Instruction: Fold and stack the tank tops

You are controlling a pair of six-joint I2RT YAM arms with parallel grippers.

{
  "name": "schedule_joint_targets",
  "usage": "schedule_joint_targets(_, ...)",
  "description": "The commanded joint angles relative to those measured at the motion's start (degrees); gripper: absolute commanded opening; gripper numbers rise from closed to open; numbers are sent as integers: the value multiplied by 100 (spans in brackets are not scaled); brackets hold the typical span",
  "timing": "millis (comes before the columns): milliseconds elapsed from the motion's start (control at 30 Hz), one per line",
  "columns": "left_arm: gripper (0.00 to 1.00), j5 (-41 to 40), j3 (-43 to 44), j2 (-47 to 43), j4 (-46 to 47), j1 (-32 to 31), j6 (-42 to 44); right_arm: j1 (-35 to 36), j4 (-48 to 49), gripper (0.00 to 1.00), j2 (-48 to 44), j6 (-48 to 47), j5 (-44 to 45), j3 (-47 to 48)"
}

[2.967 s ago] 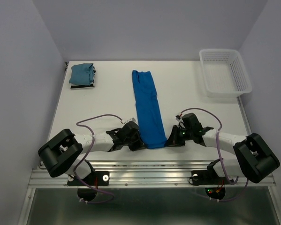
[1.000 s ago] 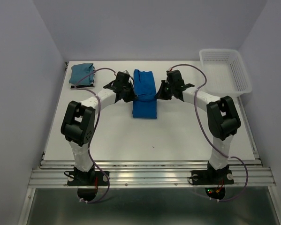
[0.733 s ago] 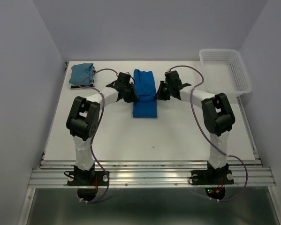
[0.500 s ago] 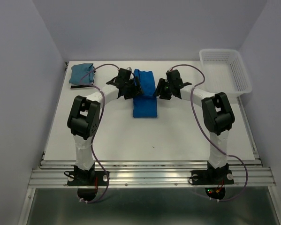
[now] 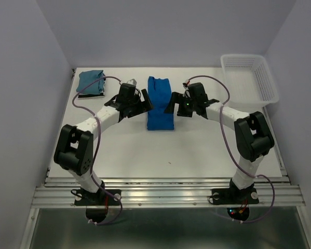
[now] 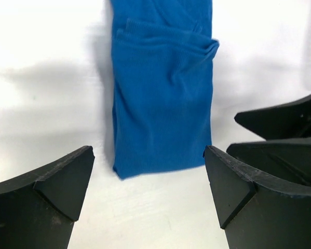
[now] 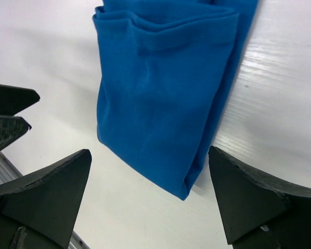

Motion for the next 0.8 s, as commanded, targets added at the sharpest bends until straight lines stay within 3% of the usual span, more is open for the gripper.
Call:
schedule_joint_targets(0,99,-221,-604,-593,75,15,-135,146,333,100,-115,-253,-252,25)
schedule_joint_targets(267,99,183,-1799,-955,610,-90,-460,146,226,100,-466,1,197,-659)
schedule_joint_targets(400,98,324,-1836,-727,971,-90,-540,146,297,100,-440,151,118,-985)
schedule_joint_targets(500,91,438,-1704,-402,1104,-90,-522,146,314,88,-317,187,30,-995)
schedule_joint_targets(567,81,578,-1564,-156,1121,-90,-504,146,419,74,-255,257,56,-1073)
schedule_joint_targets(767,58,649,-1502,187,1253,-99,-478,146,692,56,25,380,100,-1100)
